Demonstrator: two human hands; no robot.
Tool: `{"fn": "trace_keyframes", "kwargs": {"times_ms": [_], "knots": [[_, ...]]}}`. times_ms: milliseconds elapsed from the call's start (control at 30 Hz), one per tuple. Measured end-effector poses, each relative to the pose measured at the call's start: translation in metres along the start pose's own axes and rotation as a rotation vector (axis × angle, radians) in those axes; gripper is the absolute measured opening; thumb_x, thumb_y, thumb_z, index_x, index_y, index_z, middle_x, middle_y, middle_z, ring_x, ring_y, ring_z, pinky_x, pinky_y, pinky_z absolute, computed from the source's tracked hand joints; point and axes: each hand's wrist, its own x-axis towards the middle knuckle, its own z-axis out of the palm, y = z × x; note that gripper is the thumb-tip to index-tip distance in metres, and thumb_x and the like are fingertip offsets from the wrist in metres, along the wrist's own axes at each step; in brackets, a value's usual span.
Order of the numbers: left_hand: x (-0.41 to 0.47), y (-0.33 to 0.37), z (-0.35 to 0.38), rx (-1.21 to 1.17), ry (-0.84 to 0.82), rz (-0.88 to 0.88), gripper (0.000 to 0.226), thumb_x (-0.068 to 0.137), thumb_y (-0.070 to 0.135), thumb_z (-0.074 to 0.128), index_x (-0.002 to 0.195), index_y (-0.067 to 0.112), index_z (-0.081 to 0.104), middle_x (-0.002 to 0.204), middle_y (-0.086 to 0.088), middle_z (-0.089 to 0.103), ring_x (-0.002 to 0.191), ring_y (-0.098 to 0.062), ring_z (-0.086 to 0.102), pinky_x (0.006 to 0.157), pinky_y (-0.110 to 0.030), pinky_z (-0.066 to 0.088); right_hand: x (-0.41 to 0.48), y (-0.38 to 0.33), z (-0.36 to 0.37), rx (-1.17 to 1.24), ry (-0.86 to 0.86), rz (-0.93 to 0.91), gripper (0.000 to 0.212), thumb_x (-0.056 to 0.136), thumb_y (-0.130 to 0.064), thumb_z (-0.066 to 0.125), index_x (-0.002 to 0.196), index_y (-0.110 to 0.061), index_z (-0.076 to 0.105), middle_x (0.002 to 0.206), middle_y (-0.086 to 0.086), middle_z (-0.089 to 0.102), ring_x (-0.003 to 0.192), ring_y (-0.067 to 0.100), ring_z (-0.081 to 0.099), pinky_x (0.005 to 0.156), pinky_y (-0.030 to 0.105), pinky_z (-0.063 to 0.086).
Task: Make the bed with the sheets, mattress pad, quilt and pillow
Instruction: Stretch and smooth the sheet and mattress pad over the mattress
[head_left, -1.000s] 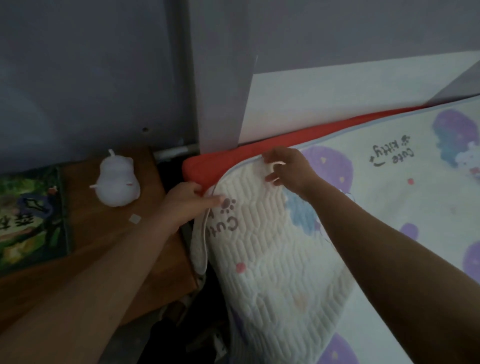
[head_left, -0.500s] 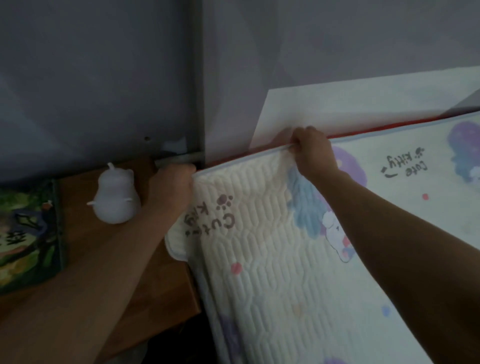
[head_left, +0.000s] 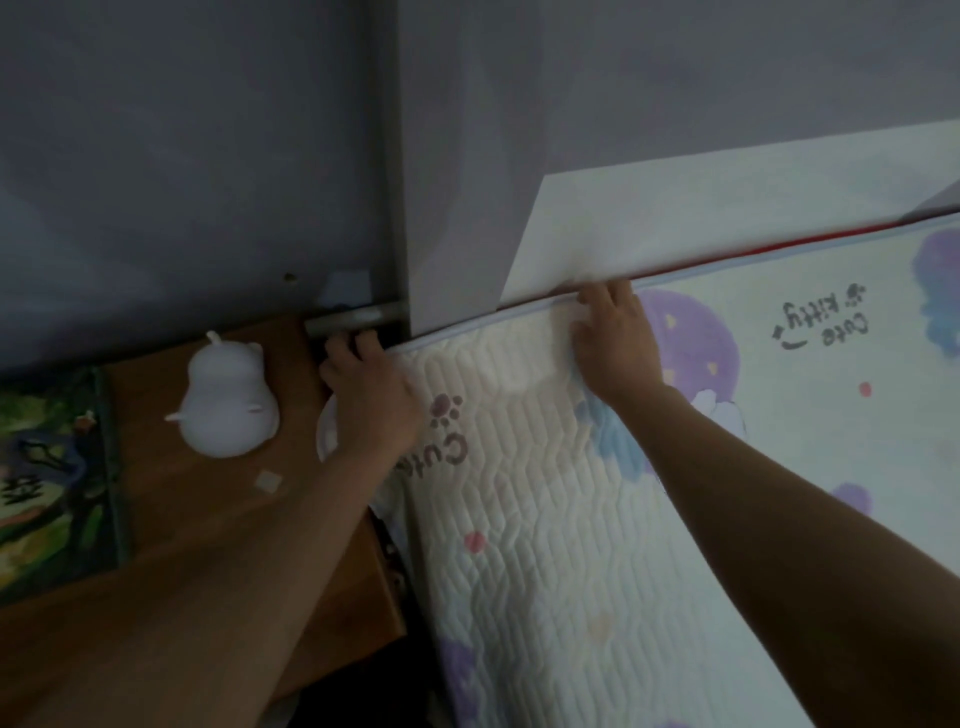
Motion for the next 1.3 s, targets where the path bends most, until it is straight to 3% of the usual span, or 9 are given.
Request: {"fn": "trace_keyframes", "kwargs": {"times_ms": [100, 200, 300, 467, 567, 700, 833, 1000, 1300], "knots": [[-0.012, 0.01, 0.035, -0.446, -0.182, -0.288, 0.095, 0.084, 0.056, 0.05, 0.15, 0.019, -0.008, 0.155, -0.023, 0.002, 0.138, -0.045, 0.019, 0.114, -0.051, 0.02, -0.007, 0.006, 0.008, -0.106, -0.093, 0.031, 0.039, 0.089, -0.026, 0.043, 0.123, -0.01, 0.053, 0.133, 0.013, 0.047, 0.119, 0.036, 0.045, 0.095, 0.049, 0.036], [-0.01, 0.014, 0.054, -0.702, -0.333, -0.486, 0.108, 0.058, 0.089, 0.036, 0.134, 0.048, -0.029, 0.14, -0.018, 0.044, 0.117, -0.046, 0.05, 0.096, -0.053, 0.046, -0.01, 0.009, 0.012, -0.08, -0.223, 0.069, 0.046, 0.097, -0.028, 0.041, 0.141, -0.017, 0.036, 0.153, 0.005, 0.025, 0.141, 0.026, 0.022, 0.106, 0.06, 0.024], [0.003, 0.015, 0.055, -0.848, -0.351, -0.374, 0.083, 0.087, 0.064, 0.042, 0.15, 0.029, 0.0, 0.118, -0.001, 0.053, 0.102, -0.024, 0.056, 0.08, -0.025, 0.05, -0.01, 0.013, 0.013, -0.076, -0.314, 0.069, 0.052, 0.1, -0.034, 0.036, 0.149, -0.02, 0.023, 0.159, 0.002, 0.011, 0.147, 0.022, 0.006, 0.109, 0.064, 0.013], [0.025, 0.004, 0.064, -1.009, -0.374, -0.317, 0.077, 0.075, 0.064, 0.057, 0.139, 0.03, 0.031, 0.135, 0.001, 0.05, 0.118, -0.021, 0.053, 0.105, -0.046, 0.041, -0.009, 0.016, 0.019, -0.098, -0.393, 0.075, 0.056, 0.101, -0.038, 0.029, 0.152, -0.023, 0.011, 0.161, 0.0, -0.002, 0.148, 0.02, -0.005, 0.11, 0.065, 0.005], [0.025, 0.005, 0.061, -0.889, -0.367, -0.29, 0.096, 0.068, 0.074, 0.047, 0.147, 0.026, 0.019, 0.144, -0.004, 0.042, 0.126, -0.026, 0.046, 0.109, -0.045, 0.036, -0.008, 0.016, 0.014, -0.088, -0.419, 0.067, 0.056, 0.101, -0.039, 0.03, 0.152, -0.024, 0.011, 0.161, 0.0, -0.002, 0.148, 0.02, -0.005, 0.11, 0.064, 0.005], [0.014, 0.01, 0.06, -0.51, -0.191, -0.244, 0.076, 0.096, 0.048, 0.035, 0.151, 0.007, 0.002, 0.153, -0.023, 0.019, 0.139, -0.037, 0.025, 0.115, -0.043, 0.023, -0.014, 0.017, -0.011, -0.039, -0.425, -0.005, 0.055, 0.1, -0.035, 0.038, 0.151, -0.024, 0.019, 0.161, 0.001, 0.007, 0.148, 0.021, 0.005, 0.111, 0.06, 0.015], [-0.038, 0.04, 0.047, -0.01, -0.046, 0.172, 0.075, 0.094, 0.039, 0.044, 0.151, 0.011, 0.005, 0.156, -0.023, -0.001, 0.144, -0.039, 0.002, 0.115, -0.051, 0.007, -0.039, 0.033, -0.037, -0.008, -0.302, 0.021, 0.053, 0.099, -0.026, 0.043, 0.149, -0.019, 0.027, 0.159, 0.004, 0.019, 0.145, 0.019, 0.019, 0.113, 0.048, 0.023], [-0.091, 0.068, 0.058, 0.429, -0.348, 0.752, 0.09, 0.082, 0.061, 0.052, 0.143, 0.048, -0.013, 0.152, 0.005, -0.032, 0.139, -0.034, -0.029, 0.106, -0.071, -0.002, -0.089, 0.079, -0.061, -0.04, -0.268, 0.126, 0.049, 0.099, -0.028, 0.043, 0.147, -0.02, 0.033, 0.157, 0.006, 0.025, 0.143, 0.019, 0.026, 0.113, 0.043, 0.025], [-0.092, 0.064, 0.085, 0.836, -0.391, 0.735, 0.112, 0.071, 0.062, 0.067, 0.136, 0.054, -0.023, 0.143, 0.0, -0.047, 0.135, -0.044, -0.03, 0.101, -0.074, 0.006, -0.206, 0.156, -0.084, -0.04, -0.312, 0.364, 0.046, 0.1, -0.027, 0.041, 0.144, -0.015, 0.036, 0.149, 0.008, 0.038, 0.136, 0.024, 0.038, 0.111, 0.039, 0.029]]}}
